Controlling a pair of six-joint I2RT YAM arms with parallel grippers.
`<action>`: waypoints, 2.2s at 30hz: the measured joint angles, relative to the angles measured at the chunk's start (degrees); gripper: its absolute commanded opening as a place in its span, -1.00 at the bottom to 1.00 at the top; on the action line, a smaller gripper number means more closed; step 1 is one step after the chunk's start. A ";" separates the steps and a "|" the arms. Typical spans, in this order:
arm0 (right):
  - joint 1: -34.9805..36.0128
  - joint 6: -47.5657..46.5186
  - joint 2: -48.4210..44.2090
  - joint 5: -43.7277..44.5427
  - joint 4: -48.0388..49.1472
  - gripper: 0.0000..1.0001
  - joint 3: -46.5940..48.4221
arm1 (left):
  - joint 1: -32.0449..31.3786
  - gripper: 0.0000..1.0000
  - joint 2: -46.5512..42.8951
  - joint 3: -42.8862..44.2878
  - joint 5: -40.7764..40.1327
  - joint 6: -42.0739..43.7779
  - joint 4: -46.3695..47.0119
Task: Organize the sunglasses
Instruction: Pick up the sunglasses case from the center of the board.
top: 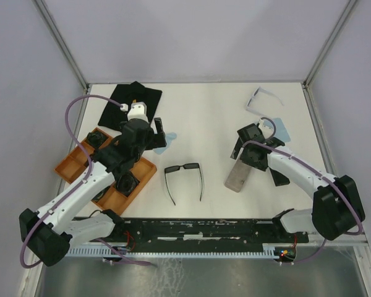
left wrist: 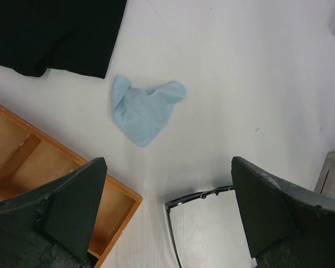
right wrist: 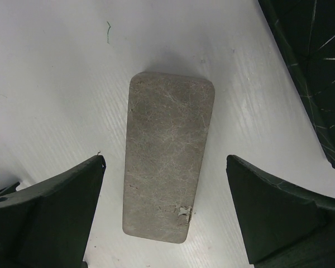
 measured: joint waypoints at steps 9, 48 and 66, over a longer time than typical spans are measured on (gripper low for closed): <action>4.13 8.94 1.51 6.43 -2.58 0.98 -0.39 | 0.00 0.97 4.92 0.02 3.08 -0.02 0.37; 10.27 15.87 12.44 9.57 -4.09 -0.19 1.09 | 0.00 0.94 8.31 0.79 6.93 -0.02 0.85; 9.40 -13.57 -11.85 -2.51 5.79 -1.00 5.29 | 0.00 0.99 -3.15 -1.46 9.03 -0.07 9.27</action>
